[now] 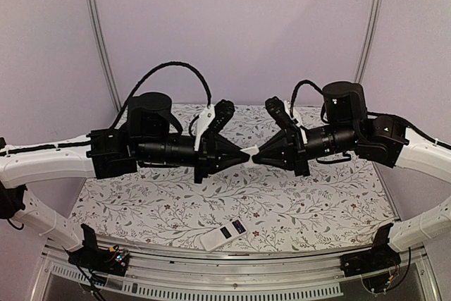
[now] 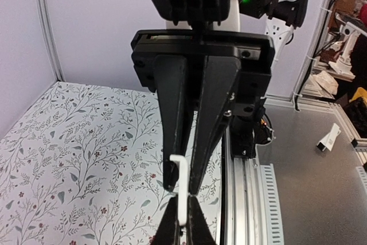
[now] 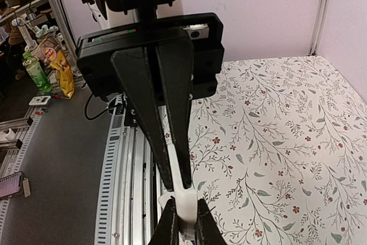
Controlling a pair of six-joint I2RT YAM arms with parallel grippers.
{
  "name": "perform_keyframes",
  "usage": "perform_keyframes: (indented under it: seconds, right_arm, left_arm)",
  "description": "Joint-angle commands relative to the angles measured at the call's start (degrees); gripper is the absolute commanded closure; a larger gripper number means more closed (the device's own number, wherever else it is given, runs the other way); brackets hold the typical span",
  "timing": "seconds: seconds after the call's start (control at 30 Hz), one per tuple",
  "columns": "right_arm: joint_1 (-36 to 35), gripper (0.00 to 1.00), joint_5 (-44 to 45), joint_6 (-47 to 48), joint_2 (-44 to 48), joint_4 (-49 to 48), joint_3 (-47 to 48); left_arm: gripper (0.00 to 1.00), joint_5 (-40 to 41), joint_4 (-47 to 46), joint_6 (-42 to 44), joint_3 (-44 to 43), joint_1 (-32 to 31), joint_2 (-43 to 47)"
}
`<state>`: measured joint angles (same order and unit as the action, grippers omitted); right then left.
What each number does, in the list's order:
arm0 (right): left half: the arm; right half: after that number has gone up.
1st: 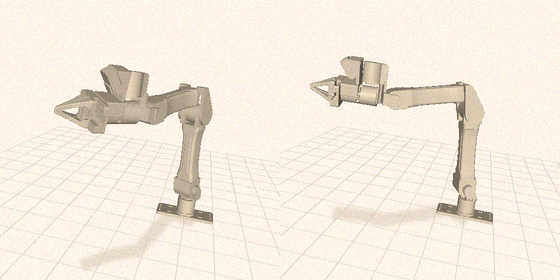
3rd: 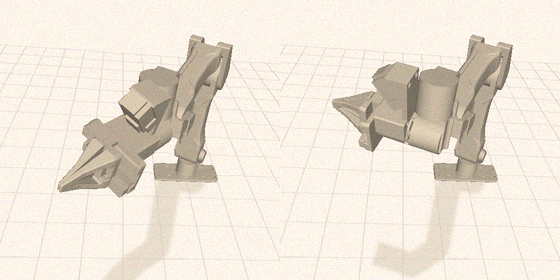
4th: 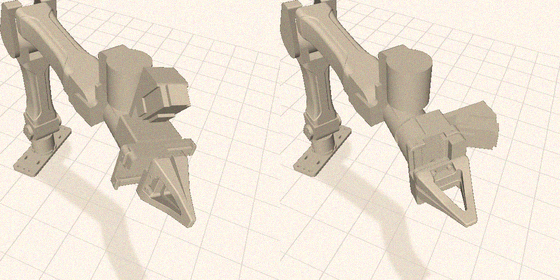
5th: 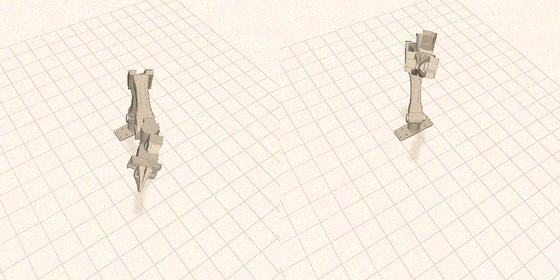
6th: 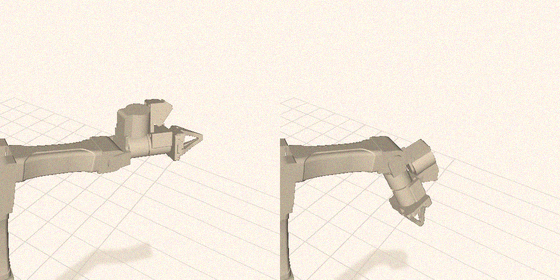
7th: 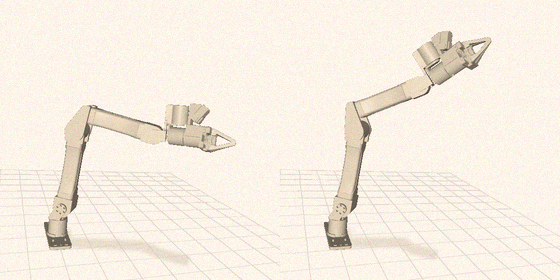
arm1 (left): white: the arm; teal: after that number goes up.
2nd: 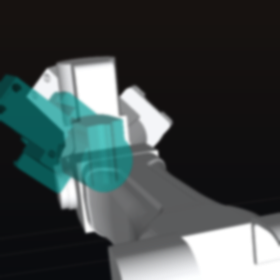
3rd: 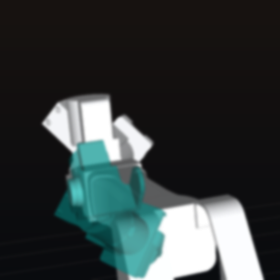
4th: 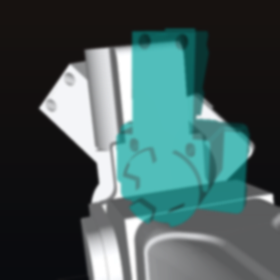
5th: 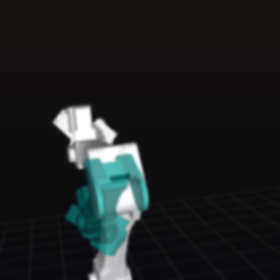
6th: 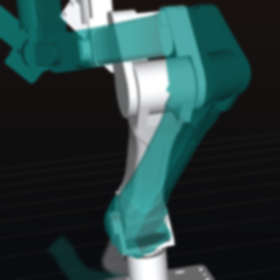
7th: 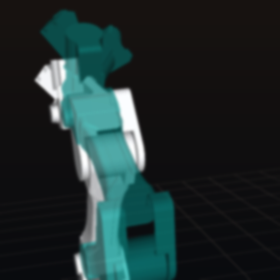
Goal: Load the batteries into the remote control
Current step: Pass from the left arm to the right, then pick up the remote control without the battery cover from the center of the board.
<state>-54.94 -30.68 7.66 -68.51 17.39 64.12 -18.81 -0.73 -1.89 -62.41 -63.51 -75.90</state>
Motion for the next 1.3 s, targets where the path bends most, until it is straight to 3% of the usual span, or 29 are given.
perform_keyframes:
  seconds: [0.0, 0.1, 0.13, 0.2, 0.27, 0.4, 0.63, 0.83, 0.97, 1.17, 1.27]
  right_arm:
    - [0.01, 0.97, -1.62, -0.89, -0.94, 0.73, 1.32]
    - [0.04, 1.0, -2.06, -1.72, -0.92, 0.73, 1.55]
    - [0.15, 1.0, -1.84, -2.16, -1.04, 0.91, 1.62]
    - [0.98, 1.0, -1.85, -4.33, -1.39, 1.33, 1.63]
    - [2.55, 1.0, -1.88, -6.78, -1.98, 2.75, 1.29]
    - [5.26, 1.0, -1.31, -12.59, -2.67, 4.74, -2.1]
    - [11.2, 1.0, -1.28, -22.61, -3.79, 4.47, -9.67]
    - [11.34, 1.0, -1.56, -24.59, -5.51, 2.92, -12.18]
    - [11.34, 1.0, -1.57, -25.05, -5.07, 1.04, -14.07]
    - [11.34, 1.0, -2.18, -24.98, -5.03, 0.29, -15.31]
    - [11.34, 1.0, -2.13, -24.8, -4.82, 0.25, -15.59]
  left_arm:
    - [1.0, 0.01, 0.56, 0.75, -0.63, -0.35, -0.27]
    - [1.0, 0.35, 0.56, 1.33, -0.29, -0.38, -0.15]
    - [0.86, 1.22, 0.58, 1.62, -0.07, -0.31, 0.0]
    - [0.3, 4.98, 2.64, 2.85, 1.35, -0.35, 0.78]
    - [0.14, 10.17, 3.6, 5.91, 3.76, -0.55, 1.85]
    - [0.01, 20.05, 8.46, 9.31, 8.51, -2.39, 1.49]
    - [0.0, 31.85, 18.92, 9.61, 10.47, -11.59, -12.74]
    - [0.0, 26.74, 23.66, 3.13, 6.15, -11.55, -20.94]
    - [0.0, 28.5, 26.24, -0.61, 5.85, -11.45, -25.14]
    - [0.0, 22.53, 23.13, -3.06, 6.57, -9.91, -25.55]
    - [0.08, 19.8, 22.21, -3.21, 7.23, -9.07, -24.86]
